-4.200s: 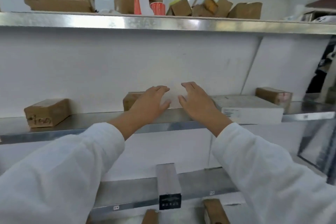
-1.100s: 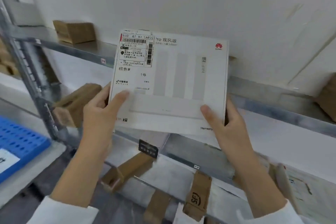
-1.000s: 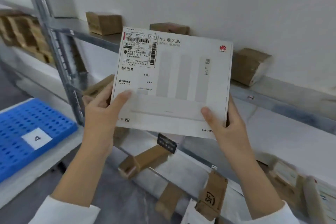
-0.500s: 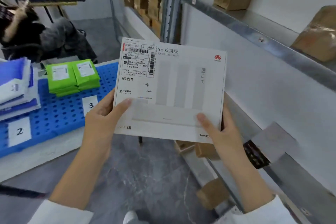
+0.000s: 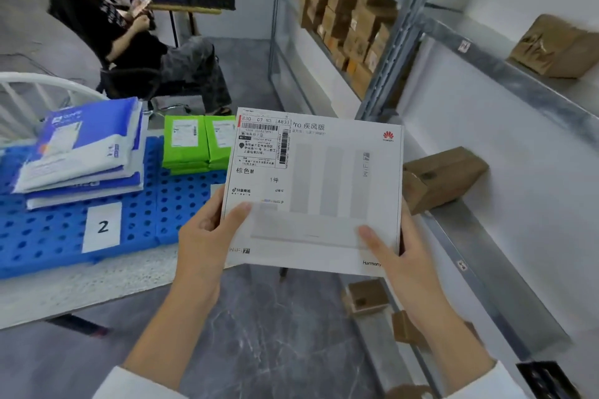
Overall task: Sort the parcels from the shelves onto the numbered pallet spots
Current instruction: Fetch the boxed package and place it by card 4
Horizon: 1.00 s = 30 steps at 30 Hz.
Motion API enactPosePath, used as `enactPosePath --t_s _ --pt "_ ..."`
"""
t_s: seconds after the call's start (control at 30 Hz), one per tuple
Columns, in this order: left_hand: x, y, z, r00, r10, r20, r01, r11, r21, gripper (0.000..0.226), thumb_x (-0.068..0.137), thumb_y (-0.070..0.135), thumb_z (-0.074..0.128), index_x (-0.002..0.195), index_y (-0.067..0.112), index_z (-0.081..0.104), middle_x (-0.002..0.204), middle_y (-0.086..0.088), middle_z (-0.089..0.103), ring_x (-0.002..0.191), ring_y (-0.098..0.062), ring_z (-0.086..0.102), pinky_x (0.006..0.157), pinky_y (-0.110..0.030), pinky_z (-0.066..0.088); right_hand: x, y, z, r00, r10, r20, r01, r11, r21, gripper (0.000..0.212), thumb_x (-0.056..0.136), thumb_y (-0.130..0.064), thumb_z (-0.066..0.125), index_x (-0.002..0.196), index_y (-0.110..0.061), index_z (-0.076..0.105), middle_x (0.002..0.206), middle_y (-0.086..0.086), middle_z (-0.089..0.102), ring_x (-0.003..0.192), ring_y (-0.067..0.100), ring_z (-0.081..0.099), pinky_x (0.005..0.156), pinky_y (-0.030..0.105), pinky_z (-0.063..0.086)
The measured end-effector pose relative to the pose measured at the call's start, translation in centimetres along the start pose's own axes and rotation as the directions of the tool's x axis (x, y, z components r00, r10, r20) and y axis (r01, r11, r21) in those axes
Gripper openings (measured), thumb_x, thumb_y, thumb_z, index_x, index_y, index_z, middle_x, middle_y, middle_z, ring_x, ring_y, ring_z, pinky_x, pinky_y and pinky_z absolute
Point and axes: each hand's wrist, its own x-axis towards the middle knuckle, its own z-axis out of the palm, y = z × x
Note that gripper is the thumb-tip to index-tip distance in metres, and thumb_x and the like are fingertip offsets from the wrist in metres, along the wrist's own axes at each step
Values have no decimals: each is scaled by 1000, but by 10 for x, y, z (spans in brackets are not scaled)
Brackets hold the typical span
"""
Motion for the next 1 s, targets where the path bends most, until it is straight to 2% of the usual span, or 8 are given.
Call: enactPosePath --t_s 0.17,0.43,0.6,0.8,0.9,1.0 --pt "28 -6 5 998 -5 -69 5 1000 0 41 88 20 67 128 31 62 114 13 71 107 -10 66 98 -42 51 47 2 5 997 8 78 -9 1000 13 62 86 -34 67 138 -49 38 125 -28 60 113 -3 60 89 24 55" --pt "84 4 39 985 49 -166 -43 998 40 42 87 20 67 127 31 62 114 14 70 111 -11 65 101 -45 48 140 9 3 983 -9 181 1 999 44 64 86 -34 68 142 -43 37 129 -24 58 117 -1 57 97 28 52" --pt "120 16 70 976 84 -200 -70 995 75 41 88 20 67 127 32 62 115 15 70 109 -8 65 100 -42 49 199 7 -9 977 -6 212 -7 998 62 69 81 -42 70 141 -47 37 130 -25 57 121 1 55 105 39 46" --pt "158 8 102 964 113 -242 -94 992 86 42 87 22 68 127 34 62 117 16 69 113 -10 64 102 -43 47 257 16 -21 952 -32 306 14 998 60 68 84 -43 66 141 -52 32 132 -28 54 123 1 53 106 44 45" --pt "182 0 116 967 105 -231 -85 992 95 45 87 23 69 130 30 59 121 13 68 115 -11 62 103 -44 47 283 25 -28 956 -1 294 -11 999 37 68 84 -44 65 141 -55 29 131 -30 53 120 -5 52 105 38 46" --pt "208 -7 125 972 75 -223 -55 994 94 47 87 23 69 132 28 58 123 12 67 117 -12 62 103 -44 46 306 32 -31 963 24 270 -29 1000 12 67 85 -44 63 142 -54 28 131 -30 53 114 -12 52 91 18 49"
